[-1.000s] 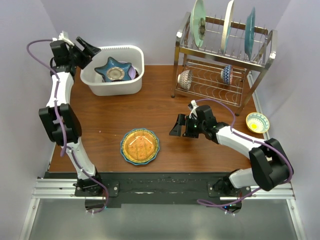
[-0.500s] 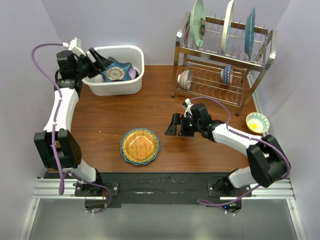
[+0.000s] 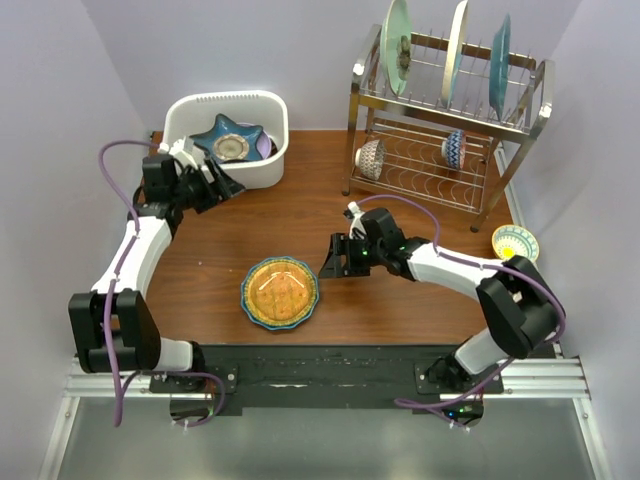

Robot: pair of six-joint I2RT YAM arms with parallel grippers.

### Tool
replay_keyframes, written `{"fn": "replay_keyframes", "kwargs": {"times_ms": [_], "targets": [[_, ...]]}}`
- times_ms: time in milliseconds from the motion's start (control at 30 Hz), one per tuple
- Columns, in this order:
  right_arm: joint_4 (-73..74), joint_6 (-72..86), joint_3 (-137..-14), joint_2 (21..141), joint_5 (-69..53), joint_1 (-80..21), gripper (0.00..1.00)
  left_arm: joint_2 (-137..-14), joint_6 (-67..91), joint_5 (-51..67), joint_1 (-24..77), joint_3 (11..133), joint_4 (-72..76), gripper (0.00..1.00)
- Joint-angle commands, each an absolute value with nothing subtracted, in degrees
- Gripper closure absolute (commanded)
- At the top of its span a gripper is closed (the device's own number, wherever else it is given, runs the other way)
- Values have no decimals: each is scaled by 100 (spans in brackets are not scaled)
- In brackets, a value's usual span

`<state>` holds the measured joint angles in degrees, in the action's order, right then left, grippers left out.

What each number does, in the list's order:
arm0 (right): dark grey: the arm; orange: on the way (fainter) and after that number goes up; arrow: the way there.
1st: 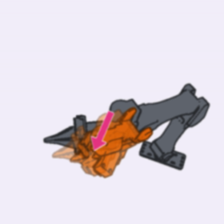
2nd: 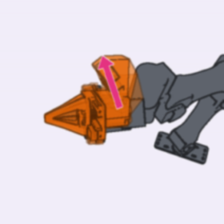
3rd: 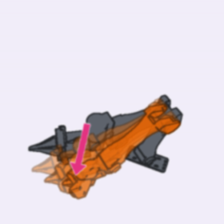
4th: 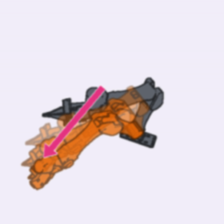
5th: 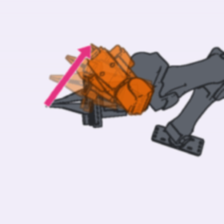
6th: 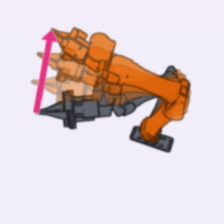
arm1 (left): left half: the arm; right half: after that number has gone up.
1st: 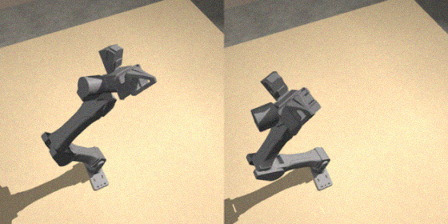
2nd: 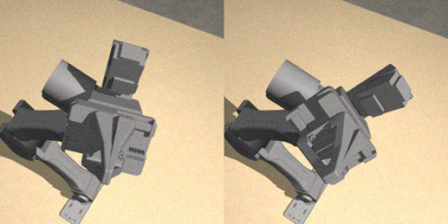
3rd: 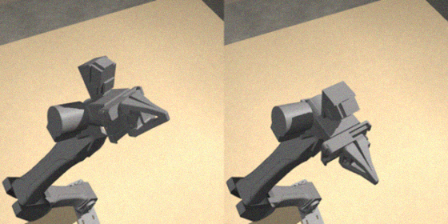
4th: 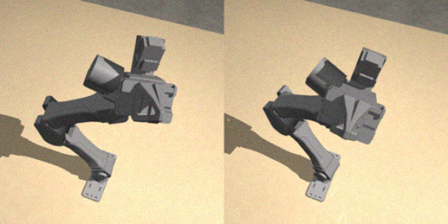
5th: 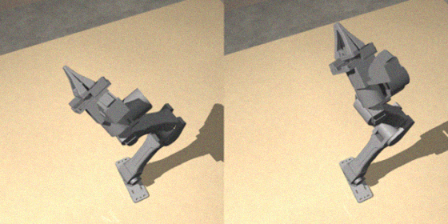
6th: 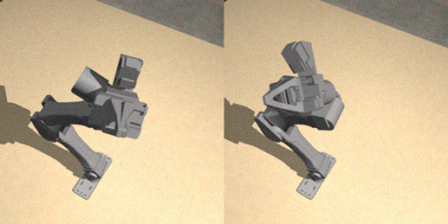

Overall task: Place the plates into the plastic bin on the countertop
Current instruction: Pick up the plate at the center of the board.

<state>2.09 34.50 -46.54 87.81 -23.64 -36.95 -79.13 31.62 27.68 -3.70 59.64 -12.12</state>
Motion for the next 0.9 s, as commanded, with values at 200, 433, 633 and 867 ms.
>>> {"fn": "replay_keyframes", "kwargs": {"times_ms": [200, 433, 633, 867], "targets": [[184, 3349, -5326, 9342, -2725, -4060, 40, -7383, 2944, 2725, -378, 4844, -1116, 22], [272, 3305, -5502, 9562, -2751, -4210, 46, -7163, 3128, 2821, -378, 4114, -879, 23], [396, 3243, -5651, 9756, -2689, -4333, 49, -7023, 3313, 2786, -369, 3613, -844, 25], [545, 3155, -5801, 9940, -2505, -4473, 49, -6961, 3349, 2655, -352, 3410, -958, 25]]}}
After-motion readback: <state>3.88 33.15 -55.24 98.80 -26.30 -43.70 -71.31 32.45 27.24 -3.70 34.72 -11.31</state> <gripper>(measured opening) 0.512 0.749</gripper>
